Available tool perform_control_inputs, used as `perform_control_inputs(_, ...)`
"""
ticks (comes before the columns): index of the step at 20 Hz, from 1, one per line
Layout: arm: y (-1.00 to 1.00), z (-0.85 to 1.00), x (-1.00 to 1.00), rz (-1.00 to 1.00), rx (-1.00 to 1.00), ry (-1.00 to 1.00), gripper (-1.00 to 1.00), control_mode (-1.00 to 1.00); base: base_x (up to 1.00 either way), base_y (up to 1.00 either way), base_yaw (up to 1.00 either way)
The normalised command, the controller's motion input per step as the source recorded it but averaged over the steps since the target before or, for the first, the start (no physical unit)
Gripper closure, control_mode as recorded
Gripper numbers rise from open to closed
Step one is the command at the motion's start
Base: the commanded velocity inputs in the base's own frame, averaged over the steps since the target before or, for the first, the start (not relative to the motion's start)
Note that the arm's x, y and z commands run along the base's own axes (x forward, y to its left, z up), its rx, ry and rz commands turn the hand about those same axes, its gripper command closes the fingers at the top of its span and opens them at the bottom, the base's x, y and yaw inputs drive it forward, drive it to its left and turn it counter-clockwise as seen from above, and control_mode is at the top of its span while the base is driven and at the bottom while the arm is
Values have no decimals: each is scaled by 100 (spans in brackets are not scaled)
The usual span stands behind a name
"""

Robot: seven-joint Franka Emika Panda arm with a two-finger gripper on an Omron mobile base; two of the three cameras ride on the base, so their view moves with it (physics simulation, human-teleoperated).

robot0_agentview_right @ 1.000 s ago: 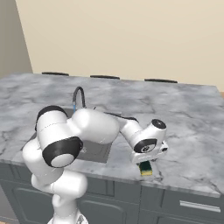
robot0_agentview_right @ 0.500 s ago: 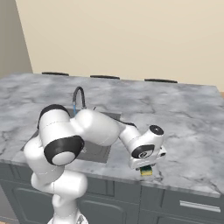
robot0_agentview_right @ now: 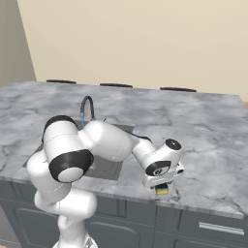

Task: Soak the sponge with water for a few seconds and then drop it inside the sink.

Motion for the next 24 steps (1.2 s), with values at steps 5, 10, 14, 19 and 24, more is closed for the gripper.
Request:
perform_control_inputs(5,0,-15,0,0,2,0,-100,-100,0,0,0)
perform_control_inputs(10,0,0,0,0,0,0,-100,-100,0,0,0)
perform_control_inputs(14,0,0,0,0,0,0,100,-100,0,0,0)
perform_control_inputs(19,0,0,0,0,0,0,100,-100,0,0,0)
perform_control_inputs(24,0,1,0,0,0,0,100,-100,0,0,0)
